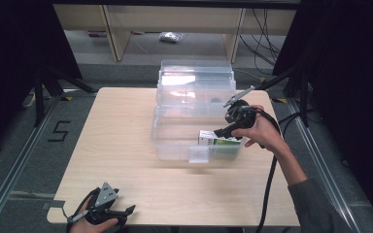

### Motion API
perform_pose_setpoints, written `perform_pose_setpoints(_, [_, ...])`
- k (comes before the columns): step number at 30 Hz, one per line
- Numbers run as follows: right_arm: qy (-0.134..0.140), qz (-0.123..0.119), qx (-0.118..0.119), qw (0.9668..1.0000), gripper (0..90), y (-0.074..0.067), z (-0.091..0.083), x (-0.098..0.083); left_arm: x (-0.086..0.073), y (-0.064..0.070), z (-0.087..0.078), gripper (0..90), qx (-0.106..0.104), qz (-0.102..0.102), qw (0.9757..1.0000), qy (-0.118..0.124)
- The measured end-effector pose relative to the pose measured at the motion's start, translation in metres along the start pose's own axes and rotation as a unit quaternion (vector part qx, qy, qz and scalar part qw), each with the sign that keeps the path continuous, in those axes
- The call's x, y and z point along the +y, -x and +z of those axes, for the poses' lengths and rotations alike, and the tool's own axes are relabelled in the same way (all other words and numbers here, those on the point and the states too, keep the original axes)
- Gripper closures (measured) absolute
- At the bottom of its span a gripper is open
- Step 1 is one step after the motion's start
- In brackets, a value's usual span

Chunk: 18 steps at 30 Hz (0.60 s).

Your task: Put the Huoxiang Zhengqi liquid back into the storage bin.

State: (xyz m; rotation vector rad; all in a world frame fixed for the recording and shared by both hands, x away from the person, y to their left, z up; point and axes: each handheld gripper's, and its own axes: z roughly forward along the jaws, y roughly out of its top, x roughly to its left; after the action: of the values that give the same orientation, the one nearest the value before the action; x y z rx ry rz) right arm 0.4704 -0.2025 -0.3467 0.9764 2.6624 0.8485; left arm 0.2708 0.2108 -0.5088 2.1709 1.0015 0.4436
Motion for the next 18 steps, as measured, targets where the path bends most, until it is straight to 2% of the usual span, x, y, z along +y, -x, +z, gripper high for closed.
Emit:
perform_pose_setpoints(1, [0.016, 0.002, -0.007, 0.9998, 27.3, -0.003, -0.004, -0.006, 0.0, 0.001, 0.0, 18.1, -0.002, -0.003, 1.0, 0.003])
perform_pose_setpoints(2, [0.016, 0.002, -0.007, 0.9998, 27.3, -0.003, -0.004, -0.006, 0.0, 0.0, -0.001, 18.1, 0.0, 0.001, 1.0, -0.001])
perform_pose_setpoints(3, [0.031, 0.012, -0.004, 0.9994, 27.3, -0.005, -0.004, -0.01, 0.0, 0.0, -0.001, 18.1, 0.0, 0.0, 1.0, 0.0])
perform_pose_setpoints(4, [0.054, 0.017, -0.009, 0.9984, 27.4, -0.008, -0.007, -0.018, 0.0, 0.001, 0.0, 18.1, 0.001, -0.013, 0.9999, 0.01])
perform_pose_setpoints(6, [0.057, 0.007, -0.007, 0.9983, 27.3, -0.009, -0.01, -0.021, 0.0, 0.0, -0.001, 18.1, 0.001, -0.005, 1.0, 0.003])
perform_pose_setpoints(7, [0.074, 0.007, -0.02, 0.997, 27.3, -0.016, -0.012, -0.028, 0.0, 0.0, -0.001, 18.1, 0.001, -0.002, 1.0, 0.0])
perform_pose_setpoints(8, [0.075, 0.009, -0.019, 0.997, 27.1, -0.019, -0.014, -0.031, 0.0, 0.002, 0.0, 18.1, -0.001, -0.01, 0.9999, 0.006])
perform_pose_setpoints(9, [0.081, 0.0, -0.017, 0.9966, 27.1, -0.021, -0.015, -0.033, 0.0, 0.002, 0.001, 18.1, 0.0, -0.011, 0.9999, 0.011])
perform_pose_setpoints(10, [0.087, 0.007, -0.022, 0.996, 26.6, -0.024, -0.015, -0.036, 0.0, 0.002, 0.001, 18.1, 0.002, -0.01, 0.9999, 0.008])
perform_pose_setpoints(13, [0.093, 0.007, -0.023, 0.9953, 25.7, -0.028, -0.015, -0.042, 0.0, 0.0, -0.001, 18.1, 0.002, -0.001, 1.0, -0.001])
perform_pose_setpoints(14, [0.092, 0.017, -0.024, 0.9953, 25.6, -0.031, -0.017, -0.045, 0.0, 0.001, 0.0, 18.1, 0.003, -0.01, 0.9999, 0.007])
perform_pose_setpoints(16, [0.092, 0.019, -0.029, 0.9951, 23.7, -0.035, -0.018, -0.05, 0.0, 0.001, 0.0, 18.1, 0.002, -0.012, 0.9999, 0.007])
perform_pose_setpoints(18, [0.093, 0.026, -0.027, 0.995, 23.5, -0.038, -0.015, -0.059, 0.0, 0.001, 0.0, 18.1, 0.001, -0.005, 1.0, 0.001])
